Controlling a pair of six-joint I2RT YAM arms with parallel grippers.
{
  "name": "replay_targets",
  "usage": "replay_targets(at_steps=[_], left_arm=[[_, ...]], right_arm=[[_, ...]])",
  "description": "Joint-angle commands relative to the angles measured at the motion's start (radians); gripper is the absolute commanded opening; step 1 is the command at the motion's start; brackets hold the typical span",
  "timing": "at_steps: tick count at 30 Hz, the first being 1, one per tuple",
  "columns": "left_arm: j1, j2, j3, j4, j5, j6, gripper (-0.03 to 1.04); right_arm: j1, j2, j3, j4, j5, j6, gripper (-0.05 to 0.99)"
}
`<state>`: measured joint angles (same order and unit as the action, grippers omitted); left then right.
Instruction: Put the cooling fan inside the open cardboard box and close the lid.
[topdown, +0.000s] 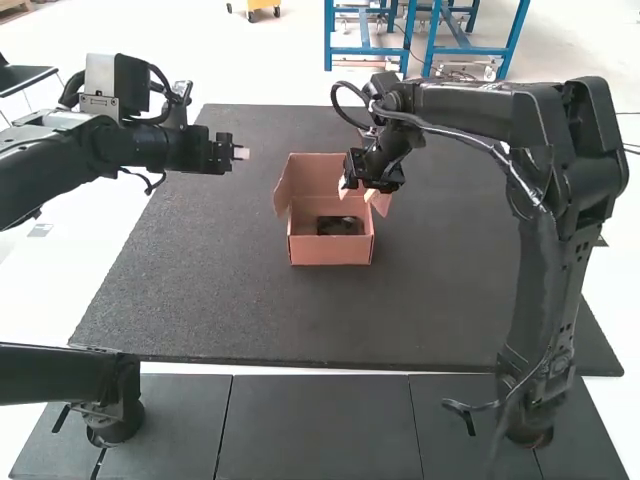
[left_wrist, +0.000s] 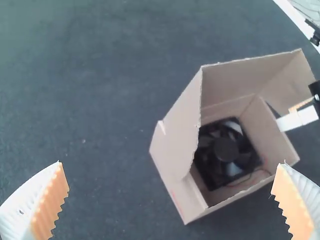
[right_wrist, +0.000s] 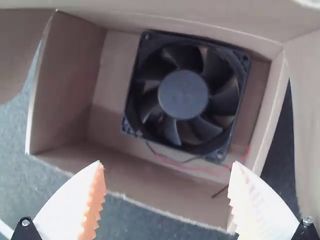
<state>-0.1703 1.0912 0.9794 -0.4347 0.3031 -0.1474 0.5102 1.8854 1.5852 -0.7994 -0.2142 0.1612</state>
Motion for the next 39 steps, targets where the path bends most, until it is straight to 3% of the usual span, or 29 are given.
replay_targets(at_steps=[1,4,9,17,22,29,32,39], left_arm=[[-0.008,0.022,-0.010,0.021,-0.005,-0.007,0.96],[-0.008,0.044,-0.013,0.037,-0.024,-0.007,0.96],[-0.017,0.084,-0.001,0.051,-0.068,-0.004,0.96],[-0.092,0.159,0.033,0.040,-0.150,-0.003,0.96],[-0.120,0.214,0.058,0.033,-0.246,-0.001,0.96],[-0.115,0.237,0.068,0.073,-0.395,0.005,0.96],[-0.109,0.249,0.065,0.076,-0.423,0.006,0.96],[-0.104,0.289,0.061,0.088,-0.437,0.006,0.96]], right_arm=[[0.004,-0.083,0.025,-0.067,-0.042,-0.063,0.61],[0.007,-0.140,-0.004,-0.126,-0.030,-0.129,0.62],[0.007,-0.278,-0.100,-0.107,0.032,-0.221,0.67],[-0.025,-0.477,-0.341,0.089,0.113,-0.313,0.68],[-0.050,-0.562,-0.488,0.296,0.116,-0.325,0.68],[-0.093,-0.585,-0.584,0.382,0.085,-0.333,0.67],[-0.116,-0.585,-0.614,0.420,0.064,-0.335,0.67],[-0.145,-0.575,-0.662,0.494,0.026,-0.342,0.67]])
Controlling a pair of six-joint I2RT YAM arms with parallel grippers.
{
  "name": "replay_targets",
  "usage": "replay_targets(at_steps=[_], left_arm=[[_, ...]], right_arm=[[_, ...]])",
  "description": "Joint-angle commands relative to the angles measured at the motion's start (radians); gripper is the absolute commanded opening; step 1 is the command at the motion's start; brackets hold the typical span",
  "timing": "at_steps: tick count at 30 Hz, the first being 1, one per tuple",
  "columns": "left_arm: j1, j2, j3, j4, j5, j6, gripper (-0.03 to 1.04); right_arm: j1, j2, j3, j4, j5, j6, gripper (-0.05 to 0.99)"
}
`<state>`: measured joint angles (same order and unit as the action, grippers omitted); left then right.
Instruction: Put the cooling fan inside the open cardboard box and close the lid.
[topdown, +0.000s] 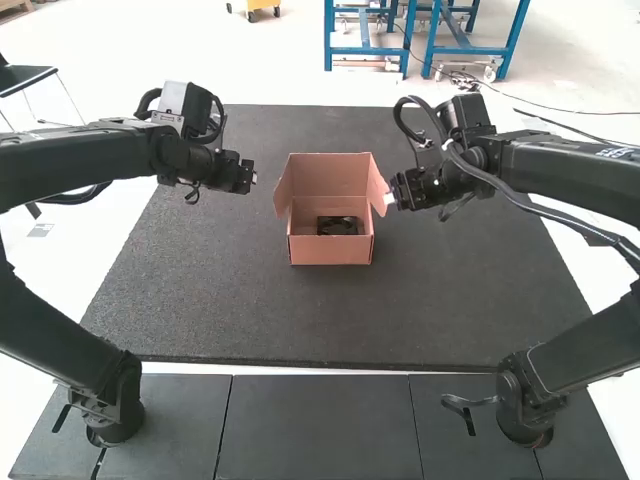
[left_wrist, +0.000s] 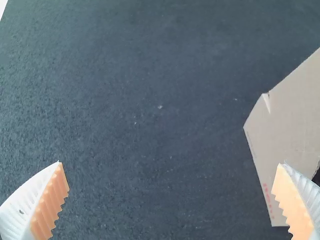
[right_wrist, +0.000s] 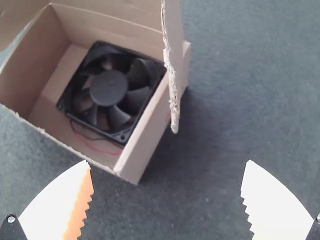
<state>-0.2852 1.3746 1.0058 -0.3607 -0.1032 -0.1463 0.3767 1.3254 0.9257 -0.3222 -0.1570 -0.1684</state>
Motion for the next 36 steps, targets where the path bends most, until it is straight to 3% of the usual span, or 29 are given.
replay_targets(at_steps=[1,23,30,36], left_arm=[[0.012,0.012,0.036,0.019,-0.030,0.005,0.96],[0.017,0.110,0.037,0.095,-0.013,0.007,0.96],[0.008,0.139,0.057,0.101,0.033,0.008,0.96],[-0.039,0.162,0.082,0.095,0.086,0.010,0.96]], right_arm=[[-0.012,-0.014,-0.005,0.021,-0.036,-0.013,0.67],[-0.005,0.141,0.108,0.043,-0.053,-0.017,0.67],[-0.007,0.164,0.128,0.041,-0.052,-0.014,0.65],[-0.009,0.175,0.137,0.038,-0.052,-0.013,0.65]])
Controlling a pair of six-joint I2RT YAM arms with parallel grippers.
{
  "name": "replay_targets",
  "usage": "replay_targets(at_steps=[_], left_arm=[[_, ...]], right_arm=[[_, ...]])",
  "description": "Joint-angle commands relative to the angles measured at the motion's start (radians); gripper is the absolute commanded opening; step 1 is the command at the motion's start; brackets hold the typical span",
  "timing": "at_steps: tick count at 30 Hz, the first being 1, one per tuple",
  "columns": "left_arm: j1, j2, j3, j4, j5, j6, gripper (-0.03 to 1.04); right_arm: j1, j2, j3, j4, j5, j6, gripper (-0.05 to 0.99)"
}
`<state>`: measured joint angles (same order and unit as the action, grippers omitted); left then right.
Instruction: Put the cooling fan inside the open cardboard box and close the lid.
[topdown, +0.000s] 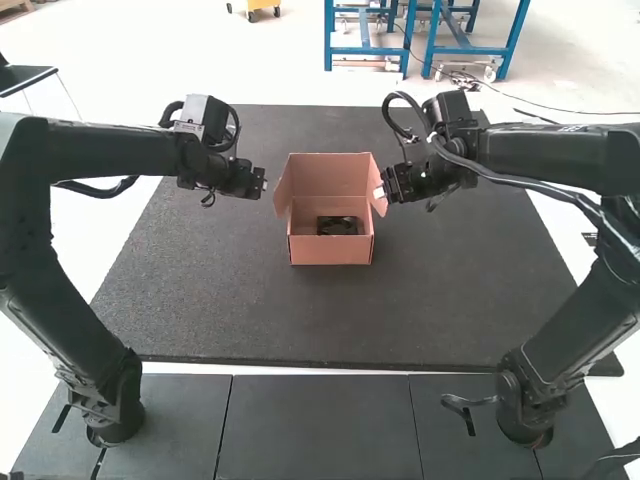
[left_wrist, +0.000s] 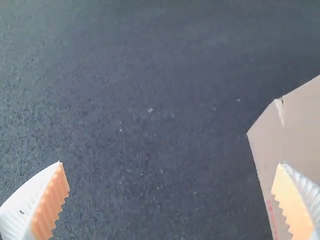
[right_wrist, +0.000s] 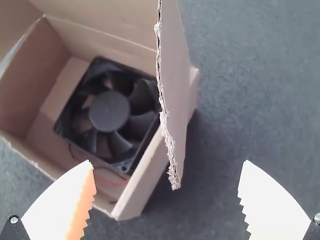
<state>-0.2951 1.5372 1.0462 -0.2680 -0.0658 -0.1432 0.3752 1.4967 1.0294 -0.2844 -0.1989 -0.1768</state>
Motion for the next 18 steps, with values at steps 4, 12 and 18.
replay_targets(at_steps=[4,12,18], left_arm=[[-0.061,0.004,0.044,-0.005,0.057,0.008,0.96],[-0.091,0.008,0.044,0.000,0.067,0.007,0.96],[-0.091,0.009,0.044,0.009,0.067,0.005,0.96]], right_arm=[[-0.009,0.004,0.035,0.002,-0.010,-0.003,0.65],[-0.010,0.004,0.038,0.002,-0.010,-0.003,0.65],[-0.010,0.004,0.034,0.004,-0.010,-0.003,0.65]])
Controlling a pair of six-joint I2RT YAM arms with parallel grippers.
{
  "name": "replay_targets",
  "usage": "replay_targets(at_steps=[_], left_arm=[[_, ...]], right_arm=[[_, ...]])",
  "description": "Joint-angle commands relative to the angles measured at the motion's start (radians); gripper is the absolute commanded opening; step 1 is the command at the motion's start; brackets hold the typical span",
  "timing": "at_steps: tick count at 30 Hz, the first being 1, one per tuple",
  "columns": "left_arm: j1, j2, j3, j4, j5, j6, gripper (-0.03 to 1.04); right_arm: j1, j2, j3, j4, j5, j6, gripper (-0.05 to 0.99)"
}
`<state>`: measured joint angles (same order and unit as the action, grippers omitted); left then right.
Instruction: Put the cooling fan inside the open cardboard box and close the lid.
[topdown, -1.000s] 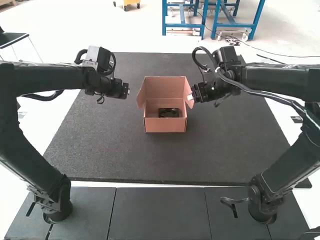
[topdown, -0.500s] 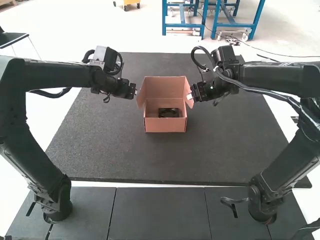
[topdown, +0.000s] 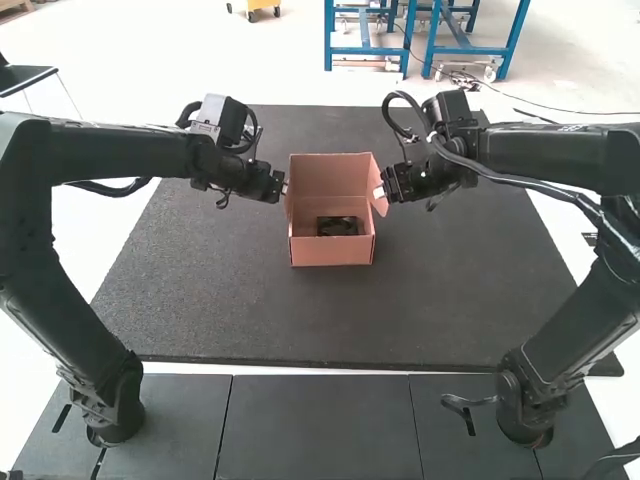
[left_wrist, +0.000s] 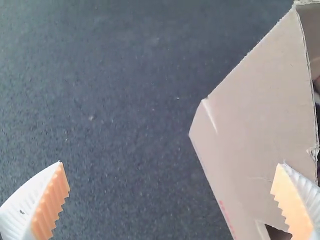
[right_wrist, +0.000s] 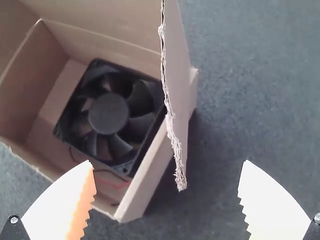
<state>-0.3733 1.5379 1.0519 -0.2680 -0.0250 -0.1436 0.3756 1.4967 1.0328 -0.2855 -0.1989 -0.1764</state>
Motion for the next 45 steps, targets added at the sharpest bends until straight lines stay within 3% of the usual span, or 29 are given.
replay_targets(at_steps=[1,22,28,38,45], left_arm=[[-0.013,0.008,0.040,0.010,0.027,0.006,0.96],[-0.013,0.008,0.048,0.007,0.027,0.004,0.96],[-0.013,0.008,0.046,0.001,0.027,0.004,0.96],[-0.013,0.008,0.048,-0.002,0.027,0.004,0.96],[-0.013,0.005,0.048,-0.002,0.027,0.002,0.96]], right_arm=[[-0.010,0.004,0.029,0.003,-0.010,-0.003,0.65],[-0.009,0.040,0.055,0.012,-0.011,-0.002,0.65],[-0.007,0.045,0.064,0.034,-0.011,0.006,0.53],[-0.010,0.043,0.070,0.039,-0.028,0.009,0.23],[-0.010,0.045,0.076,0.037,-0.045,0.009,0.12]])
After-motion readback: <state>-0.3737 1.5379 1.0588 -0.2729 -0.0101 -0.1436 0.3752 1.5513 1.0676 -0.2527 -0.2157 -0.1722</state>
